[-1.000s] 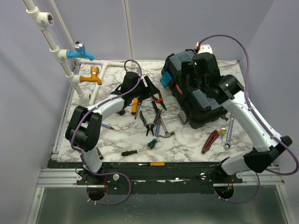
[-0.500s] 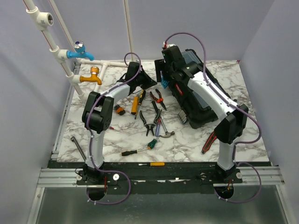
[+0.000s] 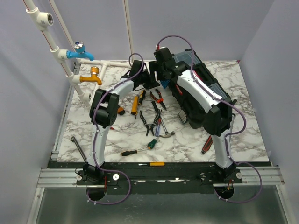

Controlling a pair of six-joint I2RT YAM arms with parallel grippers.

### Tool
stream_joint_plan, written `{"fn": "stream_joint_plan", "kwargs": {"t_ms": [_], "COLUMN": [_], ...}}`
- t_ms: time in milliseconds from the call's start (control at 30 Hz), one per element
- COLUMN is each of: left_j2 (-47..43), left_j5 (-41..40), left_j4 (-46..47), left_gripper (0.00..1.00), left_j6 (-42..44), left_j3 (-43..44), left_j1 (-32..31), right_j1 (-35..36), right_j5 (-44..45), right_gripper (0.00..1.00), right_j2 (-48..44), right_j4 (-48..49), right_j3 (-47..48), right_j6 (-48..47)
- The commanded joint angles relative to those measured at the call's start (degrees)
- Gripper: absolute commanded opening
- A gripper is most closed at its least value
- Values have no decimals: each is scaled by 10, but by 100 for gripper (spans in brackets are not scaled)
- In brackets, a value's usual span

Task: Pack the tool kit
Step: Open the toolbox at the center of the board.

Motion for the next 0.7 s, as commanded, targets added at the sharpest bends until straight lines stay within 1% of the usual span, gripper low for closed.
{"fn": "stream_joint_plan", "kwargs": {"t_ms": [0,100,233,333,367,500,600,667], "left_j2": [17,41,89,102,103,113,115,111], "left_j5": [22,48,120,147,152,165,162,155], "left_j4": [-39,-39,33,119,165,263,344,382], "left_gripper": [0,0,0,0,0,0,0,0], "left_j6": [-7,-16,-86,-142,-161,-220,-247,-253], "left_j3": [55,91,124,120,112,115,108,103], "left_j1": [0,0,-8,-13,-13,-12,-11,-9], "right_j1": [-12,-24,-40,-46,-47,-53,-55,-55], "right_j5": [19,26,10,-1,-1,-9,-16,-15], "right_gripper": [85,86,87,87,87,88,89,89], "right_j2": [16,18,-1,-7,-7,-6,1,11], "right_j4": [10,13,37,41,39,37,35,27], "right_j3": [15,4,-21,-23,-21,-21,-13,3], "right_j6": [4,14,20,19,18,18,18,16]}}
